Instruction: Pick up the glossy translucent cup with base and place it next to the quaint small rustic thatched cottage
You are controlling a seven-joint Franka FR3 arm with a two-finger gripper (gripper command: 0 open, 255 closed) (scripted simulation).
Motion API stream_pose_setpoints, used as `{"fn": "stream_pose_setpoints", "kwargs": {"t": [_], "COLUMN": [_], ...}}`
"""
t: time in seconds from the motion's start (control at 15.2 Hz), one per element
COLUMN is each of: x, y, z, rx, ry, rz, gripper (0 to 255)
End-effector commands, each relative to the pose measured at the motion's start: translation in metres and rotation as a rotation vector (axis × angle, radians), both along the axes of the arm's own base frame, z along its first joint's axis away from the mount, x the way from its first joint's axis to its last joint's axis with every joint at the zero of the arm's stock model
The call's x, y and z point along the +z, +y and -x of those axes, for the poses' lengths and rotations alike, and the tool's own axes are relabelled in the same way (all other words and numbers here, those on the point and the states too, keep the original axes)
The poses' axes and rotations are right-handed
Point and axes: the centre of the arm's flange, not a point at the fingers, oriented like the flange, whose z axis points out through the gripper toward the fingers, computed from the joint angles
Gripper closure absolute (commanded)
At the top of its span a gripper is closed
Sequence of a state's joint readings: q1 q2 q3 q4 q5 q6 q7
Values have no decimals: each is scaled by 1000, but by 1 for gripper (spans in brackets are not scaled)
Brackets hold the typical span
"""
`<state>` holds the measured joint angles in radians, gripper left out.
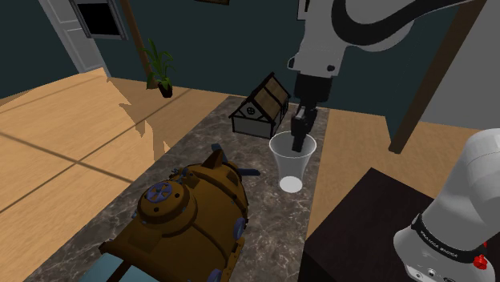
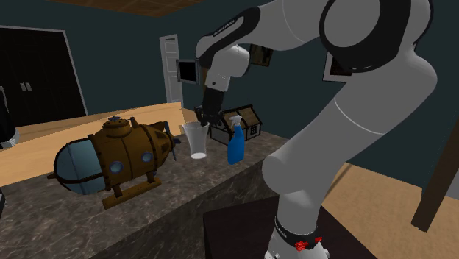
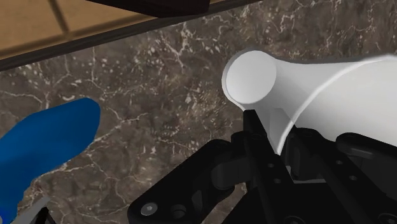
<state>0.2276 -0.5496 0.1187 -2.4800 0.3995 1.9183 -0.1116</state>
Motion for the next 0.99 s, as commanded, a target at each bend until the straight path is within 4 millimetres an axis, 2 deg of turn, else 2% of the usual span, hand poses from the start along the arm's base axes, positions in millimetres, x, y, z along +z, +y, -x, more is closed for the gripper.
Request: {"fn": "stream_pose_setpoints", "kwargs": {"t": [0.0,0.92], "x": [11,84], "y": [-1,-1], "z": [0,0], "rx": [0,0], "ry": [0,0], "rz": [0,0], "gripper": [255,255]}}
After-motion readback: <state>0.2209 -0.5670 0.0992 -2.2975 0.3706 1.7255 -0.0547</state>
